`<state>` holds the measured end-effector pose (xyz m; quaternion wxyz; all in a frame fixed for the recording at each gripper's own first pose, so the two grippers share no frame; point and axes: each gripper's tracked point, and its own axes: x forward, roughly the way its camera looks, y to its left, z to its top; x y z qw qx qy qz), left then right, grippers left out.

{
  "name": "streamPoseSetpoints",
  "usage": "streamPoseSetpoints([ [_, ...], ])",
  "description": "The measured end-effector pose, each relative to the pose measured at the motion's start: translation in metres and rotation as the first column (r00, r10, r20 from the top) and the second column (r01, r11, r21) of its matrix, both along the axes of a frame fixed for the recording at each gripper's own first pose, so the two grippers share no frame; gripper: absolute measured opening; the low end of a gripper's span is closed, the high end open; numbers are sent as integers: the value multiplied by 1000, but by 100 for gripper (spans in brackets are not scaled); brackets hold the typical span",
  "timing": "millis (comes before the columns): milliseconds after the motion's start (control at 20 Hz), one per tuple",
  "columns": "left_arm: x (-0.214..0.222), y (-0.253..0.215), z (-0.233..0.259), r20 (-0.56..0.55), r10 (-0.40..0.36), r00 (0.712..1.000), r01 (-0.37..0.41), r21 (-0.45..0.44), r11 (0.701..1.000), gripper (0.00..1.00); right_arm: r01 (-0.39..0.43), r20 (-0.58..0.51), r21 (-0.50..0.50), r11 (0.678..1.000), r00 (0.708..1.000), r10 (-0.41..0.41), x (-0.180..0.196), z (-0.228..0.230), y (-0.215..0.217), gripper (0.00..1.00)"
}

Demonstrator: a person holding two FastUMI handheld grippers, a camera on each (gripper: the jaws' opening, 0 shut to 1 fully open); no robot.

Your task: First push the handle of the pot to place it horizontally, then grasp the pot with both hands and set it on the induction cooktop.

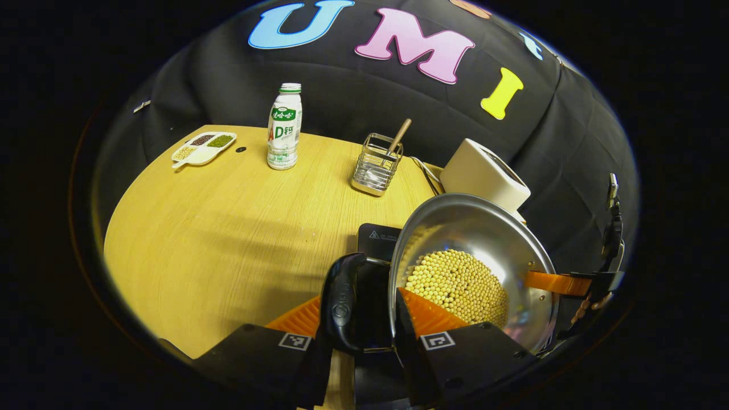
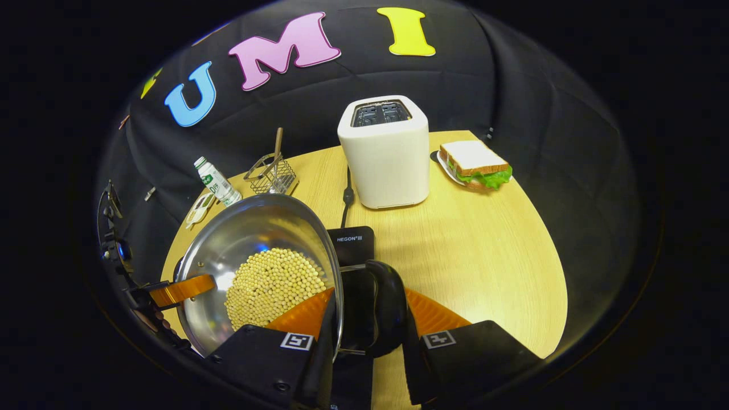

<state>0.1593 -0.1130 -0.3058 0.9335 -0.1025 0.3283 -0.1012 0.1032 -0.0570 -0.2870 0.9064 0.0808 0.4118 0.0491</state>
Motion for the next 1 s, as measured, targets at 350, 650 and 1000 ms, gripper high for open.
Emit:
streamPoseSetpoints([
  [350, 0, 1, -1, 0, 8, 1000, -8, 12, 1000, 58, -9, 24, 21, 1000, 1000, 8, 4, -3, 1, 59],
  [650, -1, 4, -2, -22, 15, 1000, -14, 45, 999, 60, -13, 38, 23, 1000, 999, 12, 5, -3, 0, 61],
  [1000, -5, 10, 10, -6, 31, 999, -30, 131, 991, 84, -13, 35, 38, 999, 999, 11, -2, 1, 1, 78],
])
